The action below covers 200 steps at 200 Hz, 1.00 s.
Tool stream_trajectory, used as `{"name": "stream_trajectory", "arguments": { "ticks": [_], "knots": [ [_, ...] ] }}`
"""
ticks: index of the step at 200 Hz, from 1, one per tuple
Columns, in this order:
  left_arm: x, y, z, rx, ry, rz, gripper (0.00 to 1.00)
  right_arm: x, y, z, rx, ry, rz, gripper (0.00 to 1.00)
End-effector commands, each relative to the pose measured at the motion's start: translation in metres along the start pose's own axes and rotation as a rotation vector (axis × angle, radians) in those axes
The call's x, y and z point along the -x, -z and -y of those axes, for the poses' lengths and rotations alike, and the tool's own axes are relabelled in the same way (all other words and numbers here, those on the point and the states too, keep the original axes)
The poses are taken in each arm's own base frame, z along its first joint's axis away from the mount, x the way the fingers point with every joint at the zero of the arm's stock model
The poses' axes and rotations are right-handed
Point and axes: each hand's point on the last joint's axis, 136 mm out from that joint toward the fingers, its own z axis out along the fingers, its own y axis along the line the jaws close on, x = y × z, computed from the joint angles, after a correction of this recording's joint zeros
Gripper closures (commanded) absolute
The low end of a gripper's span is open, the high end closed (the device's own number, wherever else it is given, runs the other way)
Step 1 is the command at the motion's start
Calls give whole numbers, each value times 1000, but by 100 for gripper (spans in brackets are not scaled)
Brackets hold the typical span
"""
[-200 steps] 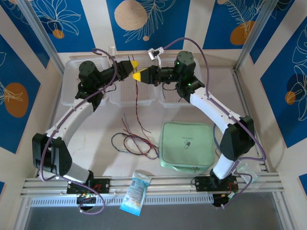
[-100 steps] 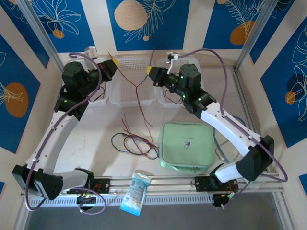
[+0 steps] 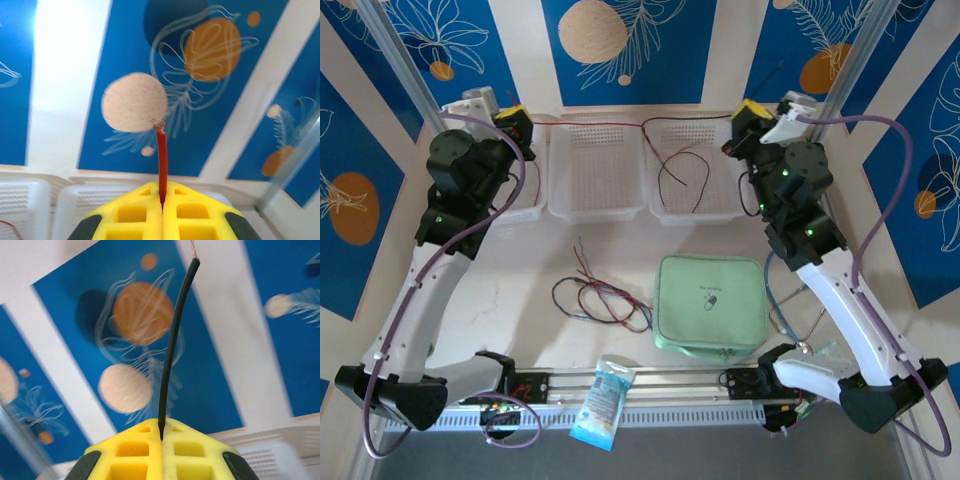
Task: Untangle the cables
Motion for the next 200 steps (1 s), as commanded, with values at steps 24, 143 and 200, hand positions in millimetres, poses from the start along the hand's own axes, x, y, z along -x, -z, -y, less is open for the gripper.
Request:
{"name": "stream_trajectory", "arguments": {
  "ticks": [24, 143, 200],
  "knots": [
    [53, 30, -65, 395, -52, 300, 100, 28, 24, 86, -399, 2, 133, 100],
    [75, 70, -93, 560, 29, 530, 100, 33, 40, 133, -504, -128, 153, 100],
    [70, 62, -88, 511, 65, 503, 100, 61, 13, 66, -145, -119, 134, 100]
  ]
}}
